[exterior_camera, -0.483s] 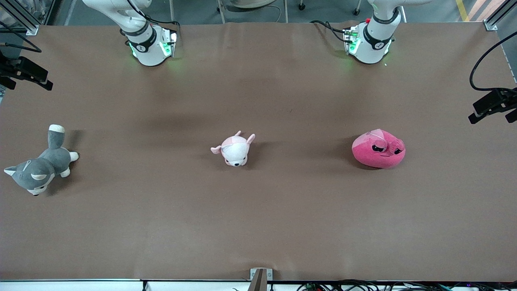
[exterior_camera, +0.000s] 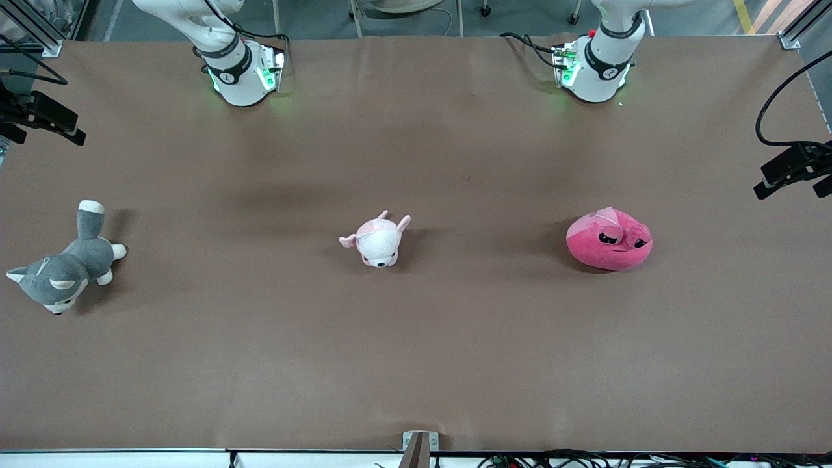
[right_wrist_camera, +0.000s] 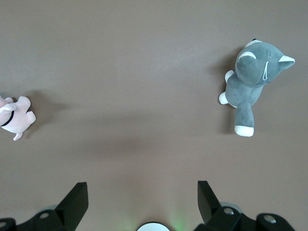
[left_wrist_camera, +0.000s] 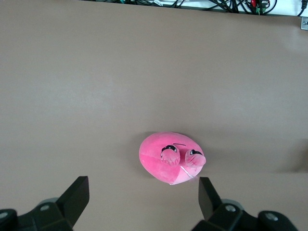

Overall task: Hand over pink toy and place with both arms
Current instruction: 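Reach the left gripper down to the magenta plush toy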

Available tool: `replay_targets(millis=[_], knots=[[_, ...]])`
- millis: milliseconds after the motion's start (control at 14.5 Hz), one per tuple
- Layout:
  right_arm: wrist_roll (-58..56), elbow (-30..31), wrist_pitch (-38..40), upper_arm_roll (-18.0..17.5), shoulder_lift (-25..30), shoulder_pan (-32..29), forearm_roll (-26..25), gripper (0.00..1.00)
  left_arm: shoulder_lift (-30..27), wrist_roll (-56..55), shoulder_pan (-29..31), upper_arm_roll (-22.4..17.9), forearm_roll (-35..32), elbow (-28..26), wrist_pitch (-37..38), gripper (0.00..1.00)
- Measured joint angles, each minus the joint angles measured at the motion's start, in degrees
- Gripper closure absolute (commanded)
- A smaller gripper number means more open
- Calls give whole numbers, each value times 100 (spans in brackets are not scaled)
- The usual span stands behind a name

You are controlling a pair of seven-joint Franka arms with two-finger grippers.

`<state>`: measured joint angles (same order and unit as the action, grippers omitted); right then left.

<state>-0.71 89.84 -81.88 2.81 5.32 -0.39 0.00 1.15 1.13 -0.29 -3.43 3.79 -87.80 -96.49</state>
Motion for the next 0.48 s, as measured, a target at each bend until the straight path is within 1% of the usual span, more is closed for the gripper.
replay_targets(millis=[276,483], knots=[[0,-21,-14,8,1,-2,0,0,20,0,-15,1,0,-43,28,0],[4,-35,-18,15,-25,-11,-24,0,198,-92,-64,5,0,-211,166,0]])
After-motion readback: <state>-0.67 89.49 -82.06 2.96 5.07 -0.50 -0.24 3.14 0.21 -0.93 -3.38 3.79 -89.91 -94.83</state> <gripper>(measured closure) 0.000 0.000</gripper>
